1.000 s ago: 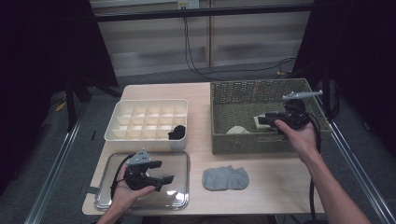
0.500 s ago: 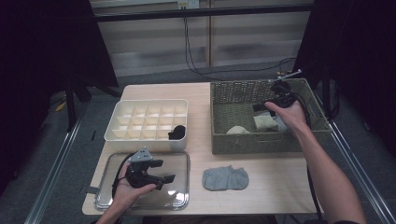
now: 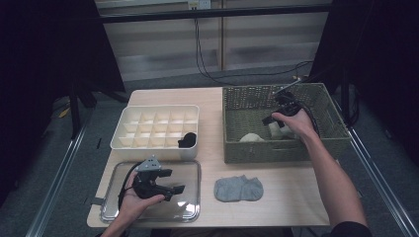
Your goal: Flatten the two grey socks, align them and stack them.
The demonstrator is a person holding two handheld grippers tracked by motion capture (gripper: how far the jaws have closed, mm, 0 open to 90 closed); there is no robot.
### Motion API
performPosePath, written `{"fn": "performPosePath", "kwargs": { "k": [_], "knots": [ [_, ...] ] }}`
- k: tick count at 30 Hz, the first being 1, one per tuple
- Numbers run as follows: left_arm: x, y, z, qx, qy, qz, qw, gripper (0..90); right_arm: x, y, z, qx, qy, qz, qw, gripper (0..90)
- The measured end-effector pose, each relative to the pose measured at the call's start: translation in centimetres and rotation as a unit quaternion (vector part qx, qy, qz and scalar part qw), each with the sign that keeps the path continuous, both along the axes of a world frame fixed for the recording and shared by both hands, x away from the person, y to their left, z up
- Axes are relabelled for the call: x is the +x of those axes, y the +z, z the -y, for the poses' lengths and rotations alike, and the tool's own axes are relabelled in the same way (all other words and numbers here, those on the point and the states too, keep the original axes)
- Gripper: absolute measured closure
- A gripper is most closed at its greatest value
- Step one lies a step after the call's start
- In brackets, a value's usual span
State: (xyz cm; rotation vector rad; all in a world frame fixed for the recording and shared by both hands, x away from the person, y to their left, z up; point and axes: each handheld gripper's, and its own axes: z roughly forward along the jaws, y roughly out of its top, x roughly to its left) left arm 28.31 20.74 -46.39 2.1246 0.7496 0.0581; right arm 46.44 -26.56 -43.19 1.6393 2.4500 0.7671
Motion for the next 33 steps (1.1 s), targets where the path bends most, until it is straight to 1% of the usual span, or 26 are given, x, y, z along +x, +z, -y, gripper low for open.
{"fn": "performPosePath", "kwargs": {
  "k": [1, 2, 3, 4, 5, 6, 7, 10, 11, 12, 14, 16, 17, 18, 20, 21, 22, 23, 24, 25, 26, 28, 31, 32, 33],
  "knots": [
    [0.0, -0.1, 0.1, 0.0, -0.001, 0.0, 1.0, 17.9, 0.1, -0.2, 0.0, -0.005, 0.002, 0.001, 1.0, 35.1],
    [0.0, -0.1, 0.1, 0.001, -0.001, -0.001, 1.0, 17.9, 0.2, -0.3, -0.1, -0.006, -0.003, -0.011, 0.9999, 34.0],
    [0.0, -0.1, 0.1, 0.001, -0.002, -0.001, 1.0, 17.9, 0.3, -0.6, -0.1, -0.014, -0.004, -0.017, 0.9997, 34.0],
    [0.0, -0.1, 0.1, 0.002, -0.003, -0.001, 1.0, 17.8, 0.3, -0.8, -0.1, -0.03, -0.005, -0.019, 0.9994, 34.2],
    [0.0, -0.1, 0.1, 0.004, -0.005, -0.001, 1.0, 17.8, 0.3, -0.9, -0.2, -0.039, -0.008, -0.023, 0.999, 35.7],
    [-0.1, -0.1, 0.1, 0.004, -0.005, -0.001, 1.0, 17.7, 0.3, -1.0, -0.2, -0.041, -0.011, -0.024, 0.9988, 37.9],
    [-0.1, -0.1, 0.1, 0.003, -0.005, 0.0, 1.0, 17.7, 0.4, -1.0, -0.1, -0.048, -0.017, -0.023, 0.9984, 41.3],
    [-0.1, -0.1, 0.1, 0.003, -0.006, -0.001, 1.0, 17.7, 0.4, -1.3, -0.1, -0.062, -0.028, -0.034, 0.9971, 53.2],
    [-0.1, -0.1, 0.1, 0.004, -0.007, 0.0, 1.0, 17.7, 0.4, -1.4, -0.1, -0.07, -0.028, -0.035, 0.9965, 56.8],
    [-0.1, -0.1, 0.1, 0.003, -0.007, 0.0, 1.0, 17.7, 0.5, -1.4, -0.2, -0.072, -0.023, -0.035, 0.9966, 61.4],
    [-0.2, -0.1, 0.1, 0.003, -0.005, 0.0, 1.0, 17.6, 0.5, -1.4, -0.2, -0.075, -0.024, -0.037, 0.9962, 72.3],
    [-0.2, -0.1, 0.0, 0.001, -0.006, 0.001, 1.0, 17.6, 0.5, -1.3, -0.2, -0.07, -0.025, -0.037, 0.9966, 81.0],
    [-0.2, -0.1, 0.0, 0.002, -0.005, 0.0, 1.0, 17.6, 0.4, -1.2, -0.2, -0.068, -0.024, -0.035, 0.9967, 83.8],
    [-0.2, -0.1, -0.1, 0.0, -0.004, 0.0, 1.0, 17.6, 0.3, -1.0, -0.2, -0.06, -0.023, -0.028, 0.9975, 85.2],
    [-0.2, -0.1, -0.2, 0.001, -0.003, 0.0, 1.0, 17.6, 0.2, -0.5, -0.2, -0.043, -0.018, -0.015, 0.9988, 86.2],
    [-0.2, -0.1, -0.2, 0.0, -0.002, 0.0, 1.0, 17.6, 0.1, -0.2, -0.2, -0.029, -0.016, -0.008, 0.9994, 86.4],
    [-0.1, 0.0, -0.2, 0.001, -0.002, 0.001, 1.0, 17.6, 0.1, 0.0, -0.1, -0.018, -0.016, -0.006, 0.9997, 86.5],
    [-0.1, 0.0, -0.2, 0.0, -0.001, 0.001, 1.0, 17.6, 0.1, 0.2, -0.1, -0.012, -0.013, 0.001, 0.9998, 86.5],
    [-0.1, 0.0, -0.2, 0.0, -0.001, 0.0, 1.0, 17.6, 0.1, 0.5, -0.1, 0.0, -0.014, 0.001, 0.9999, 86.5],
    [0.0, 0.0, -0.1, 0.0, -0.001, 0.001, 1.0, 17.6, 0.1, 0.7, -0.1, 0.011, -0.01, 0.008, 0.9999, 86.5],
    [0.0, 0.0, -0.1, -0.001, -0.002, 0.002, 1.0, 17.6, 0.0, 1.0, -0.4, 0.022, -0.011, 0.011, 0.9996, 86.6],
    [0.0, 0.0, 0.0, 0.002, -0.002, 0.001, 1.0, 17.6, 0.1, 1.5, -1.2, 0.042, 0.001, 0.02, 0.9989, 86.5],
    [0.1, 0.0, 0.0, -0.001, -0.003, 0.0, 1.0, 17.6, 0.1, 1.9, -2.8, 0.064, 0.023, 0.03, 0.9973, 86.5],
    [0.1, 0.0, 0.0, -0.001, -0.004, 0.0, 1.0, 17.6, 0.1, 1.8, -3.3, 0.071, 0.031, 0.032, 0.9965, 86.4],
    [0.1, -0.1, 0.0, -0.001, -0.004, 0.0, 1.0, 17.6, 0.1, 1.7, -3.7, 0.072, 0.035, 0.031, 0.9963, 86.4]
  ]
}}
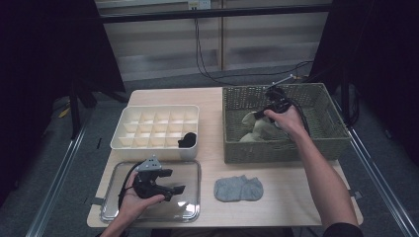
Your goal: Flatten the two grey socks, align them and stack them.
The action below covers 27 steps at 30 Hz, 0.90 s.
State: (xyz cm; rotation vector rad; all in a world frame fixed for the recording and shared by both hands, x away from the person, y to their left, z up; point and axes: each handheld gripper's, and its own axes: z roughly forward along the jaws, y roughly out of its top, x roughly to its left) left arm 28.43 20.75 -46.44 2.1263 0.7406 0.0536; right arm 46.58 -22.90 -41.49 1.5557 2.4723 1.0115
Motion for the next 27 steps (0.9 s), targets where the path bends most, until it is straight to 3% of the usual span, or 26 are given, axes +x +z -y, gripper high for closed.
{"fn": "performPosePath", "kwargs": {
  "k": [3, 4, 8, 13, 22, 27],
  "knots": [
    [0.0, 0.0, -0.1, 0.001, 0.002, 0.0, 1.0, 17.4, 0.1, -0.7, -0.7, 0.017, 0.02, 0.007, 0.9996, 85.9],
    [0.0, 0.0, -0.1, 0.001, 0.002, -0.002, 1.0, 17.4, 0.1, -0.9, -0.8, 0.013, 0.021, 0.009, 0.9997, 84.4],
    [0.1, -0.1, -0.2, 0.001, 0.004, -0.002, 1.0, 17.4, 0.3, -0.6, -0.2, 0.021, 0.011, 0.01, 0.9997, 73.0],
    [0.2, -0.1, -0.3, 0.001, 0.008, -0.002, 1.0, 17.4, 0.3, -0.1, 1.8, 0.024, -0.005, 0.018, 0.9996, 68.6],
    [0.3, -0.2, -0.3, 0.003, 0.014, -0.004, 0.9999, 17.4, 1.3, -1.2, 5.4, -0.03, -0.05, 0.007, 0.9983, 68.1],
    [0.4, -0.2, -0.4, 0.005, 0.014, -0.005, 0.9999, 17.4, 2.0, -1.8, 6.7, -0.05, -0.078, -0.008, 0.9957, 68.0]
  ]
}}
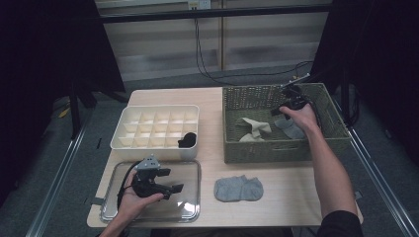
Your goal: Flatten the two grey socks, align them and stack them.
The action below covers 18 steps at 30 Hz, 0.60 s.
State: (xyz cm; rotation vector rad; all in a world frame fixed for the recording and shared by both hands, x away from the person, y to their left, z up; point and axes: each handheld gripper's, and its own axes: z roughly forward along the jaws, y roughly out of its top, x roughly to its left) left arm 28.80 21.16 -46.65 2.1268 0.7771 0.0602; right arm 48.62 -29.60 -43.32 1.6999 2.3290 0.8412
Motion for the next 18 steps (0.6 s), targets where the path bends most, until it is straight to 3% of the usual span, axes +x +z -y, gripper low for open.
{"fn": "performPosePath", "kwargs": {
  "k": [4, 7, 9, 18],
  "knots": [
    [0.0, 0.0, -0.1, -0.001, -0.003, -0.003, 1.0, 17.5, 0.4, -1.0, 0.9, -0.025, -0.014, -0.023, 0.9993, 68.7],
    [0.0, 0.0, -0.1, -0.003, -0.003, -0.002, 1.0, 17.5, 0.5, -2.1, 1.5, -0.029, -0.03, -0.039, 0.9984, 68.4],
    [0.0, 0.0, -0.1, -0.003, -0.003, -0.001, 1.0, 17.4, 0.5, -2.1, 1.6, -0.035, -0.033, -0.038, 0.9981, 69.7],
    [-0.1, -0.1, 0.1, 0.004, -0.005, -0.004, 1.0, 17.2, 0.6, -3.4, 0.9, -0.07, -0.018, -0.089, 0.9934, 69.1]
  ]
}}
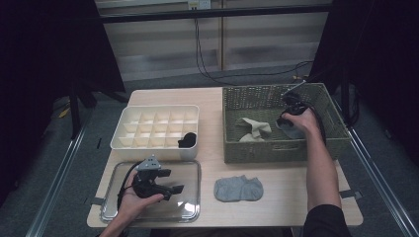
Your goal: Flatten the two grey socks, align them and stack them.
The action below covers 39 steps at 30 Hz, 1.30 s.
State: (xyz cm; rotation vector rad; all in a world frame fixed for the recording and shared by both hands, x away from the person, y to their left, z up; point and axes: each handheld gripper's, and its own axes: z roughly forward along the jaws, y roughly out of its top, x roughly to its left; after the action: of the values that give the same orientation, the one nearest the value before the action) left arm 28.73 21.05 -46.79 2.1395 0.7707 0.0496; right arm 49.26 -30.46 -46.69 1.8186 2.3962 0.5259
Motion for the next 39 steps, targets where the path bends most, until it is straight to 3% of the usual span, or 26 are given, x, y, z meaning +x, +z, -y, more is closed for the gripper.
{"fn": "performPosePath", "kwargs": {
  "k": [4, 7, 11, 20, 27, 34, 39],
  "knots": [
    [-0.1, -0.1, 0.0, 0.001, -0.001, 0.001, 1.0, 17.1, 0.1, -0.3, -0.4, -0.01, 0.007, -0.011, 0.9999, 74.2],
    [-0.1, -0.1, 0.1, 0.0, -0.002, 0.001, 1.0, 17.2, 0.1, -0.3, -0.6, -0.013, 0.012, -0.015, 0.9997, 83.8],
    [0.2, -0.1, 0.5, -0.002, 0.001, 0.002, 1.0, 17.2, 0.0, 0.4, -0.3, -0.004, 0.007, 0.007, 0.9999, 89.6],
    [0.8, 0.2, 0.9, -0.008, 0.006, 0.009, 0.9999, 17.2, -0.6, 2.1, 0.0, 0.058, 0.002, 0.065, 0.9962, 89.8],
    [1.3, 0.0, 1.9, -0.006, -0.005, 0.01, 0.9999, 17.2, -1.5, 3.8, 0.3, 0.109, 0.003, 0.11, 0.9879, 89.8],
    [1.1, 0.3, 2.2, -0.008, -0.013, 0.015, 0.9998, 17.2, -2.8, 4.9, 0.4, 0.142, 0.01, 0.142, 0.9795, 89.8],
    [1.1, 0.5, 2.4, -0.011, -0.013, 0.025, 0.9995, 17.2, -3.7, 6.0, 0.3, 0.148, 0.011, 0.166, 0.9748, 89.8]
  ]
}}
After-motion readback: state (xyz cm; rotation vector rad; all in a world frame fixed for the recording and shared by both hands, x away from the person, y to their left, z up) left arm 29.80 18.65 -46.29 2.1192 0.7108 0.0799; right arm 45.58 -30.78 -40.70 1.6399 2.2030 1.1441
